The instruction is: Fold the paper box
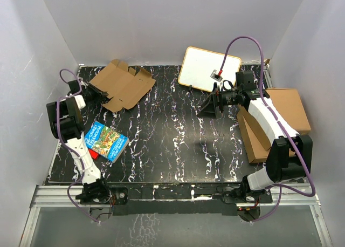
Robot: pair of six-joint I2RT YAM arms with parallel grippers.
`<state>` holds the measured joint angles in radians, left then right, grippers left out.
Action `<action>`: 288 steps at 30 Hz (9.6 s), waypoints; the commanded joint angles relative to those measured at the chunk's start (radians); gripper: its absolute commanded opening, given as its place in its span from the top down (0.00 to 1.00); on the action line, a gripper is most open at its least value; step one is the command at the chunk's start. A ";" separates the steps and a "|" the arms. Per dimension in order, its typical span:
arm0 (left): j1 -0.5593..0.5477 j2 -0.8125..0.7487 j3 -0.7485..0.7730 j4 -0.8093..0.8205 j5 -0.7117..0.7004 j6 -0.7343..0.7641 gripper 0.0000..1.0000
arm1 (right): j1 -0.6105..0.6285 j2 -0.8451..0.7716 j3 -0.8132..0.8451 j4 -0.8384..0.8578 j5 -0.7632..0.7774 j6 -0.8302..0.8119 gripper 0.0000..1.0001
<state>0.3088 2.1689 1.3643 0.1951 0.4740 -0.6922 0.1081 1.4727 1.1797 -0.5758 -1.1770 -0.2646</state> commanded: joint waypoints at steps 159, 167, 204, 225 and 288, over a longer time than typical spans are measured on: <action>-0.524 -0.713 -0.852 0.262 -0.266 -0.161 1.00 | 0.065 0.008 -0.333 0.461 0.507 -0.137 0.92; -0.544 -0.934 -0.894 0.348 -0.285 0.022 1.00 | 0.061 0.040 -0.318 0.461 0.451 -0.092 0.89; -0.757 -1.202 -0.989 0.551 -0.262 0.463 1.00 | 0.018 0.193 -0.128 0.552 0.001 0.037 0.01; -0.772 -1.209 -0.975 0.525 -0.224 0.442 1.00 | 0.051 0.289 -0.104 0.693 0.008 0.107 0.68; -0.772 -0.720 -0.114 -0.658 0.022 0.824 1.00 | 0.017 0.161 -0.153 0.485 -0.105 -0.234 0.88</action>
<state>-0.4671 1.5303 1.2976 -0.5236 0.5133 0.1604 0.1295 1.6421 0.9997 -0.1314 -1.2297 -0.4999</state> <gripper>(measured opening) 0.014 0.090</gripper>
